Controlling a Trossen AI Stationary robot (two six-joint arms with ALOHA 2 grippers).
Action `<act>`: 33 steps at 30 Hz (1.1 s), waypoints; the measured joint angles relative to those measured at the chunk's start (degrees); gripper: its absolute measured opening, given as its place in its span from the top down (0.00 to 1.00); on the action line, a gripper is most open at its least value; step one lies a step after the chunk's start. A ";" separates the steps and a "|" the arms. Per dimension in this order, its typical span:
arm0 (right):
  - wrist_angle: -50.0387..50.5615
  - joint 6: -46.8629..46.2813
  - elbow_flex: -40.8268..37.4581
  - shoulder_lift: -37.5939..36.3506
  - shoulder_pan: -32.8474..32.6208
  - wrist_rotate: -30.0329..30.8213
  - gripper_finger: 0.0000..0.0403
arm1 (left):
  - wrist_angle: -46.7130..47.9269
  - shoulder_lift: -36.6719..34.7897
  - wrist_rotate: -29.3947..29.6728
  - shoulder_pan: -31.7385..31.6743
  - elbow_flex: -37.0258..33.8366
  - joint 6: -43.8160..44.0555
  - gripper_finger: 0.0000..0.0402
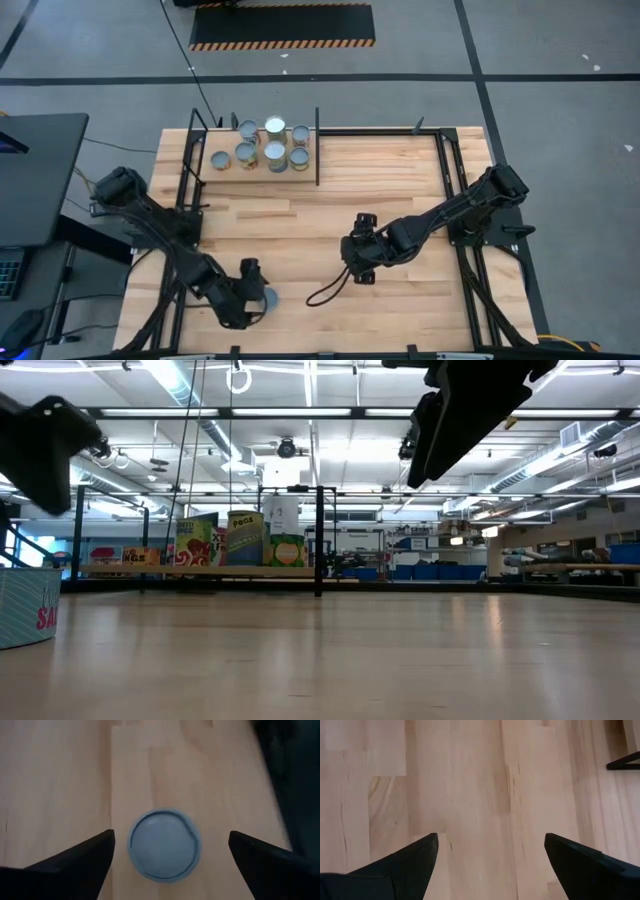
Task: Pick and place cans onto a shelf
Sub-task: Adjust the canned goods on the shelf, then put the canned salmon on the shelf
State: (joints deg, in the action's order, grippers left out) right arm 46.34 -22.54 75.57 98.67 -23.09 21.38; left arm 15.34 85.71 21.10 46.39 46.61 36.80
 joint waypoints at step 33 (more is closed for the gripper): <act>-0.46 0.02 0.00 0.00 0.07 -0.37 0.07 | -6.13 10.82 1.06 -3.19 0.00 -11.56 0.33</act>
State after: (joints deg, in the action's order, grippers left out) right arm 45.89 -22.52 75.57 98.67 -23.03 21.01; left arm 9.22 96.53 22.15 43.20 46.61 25.24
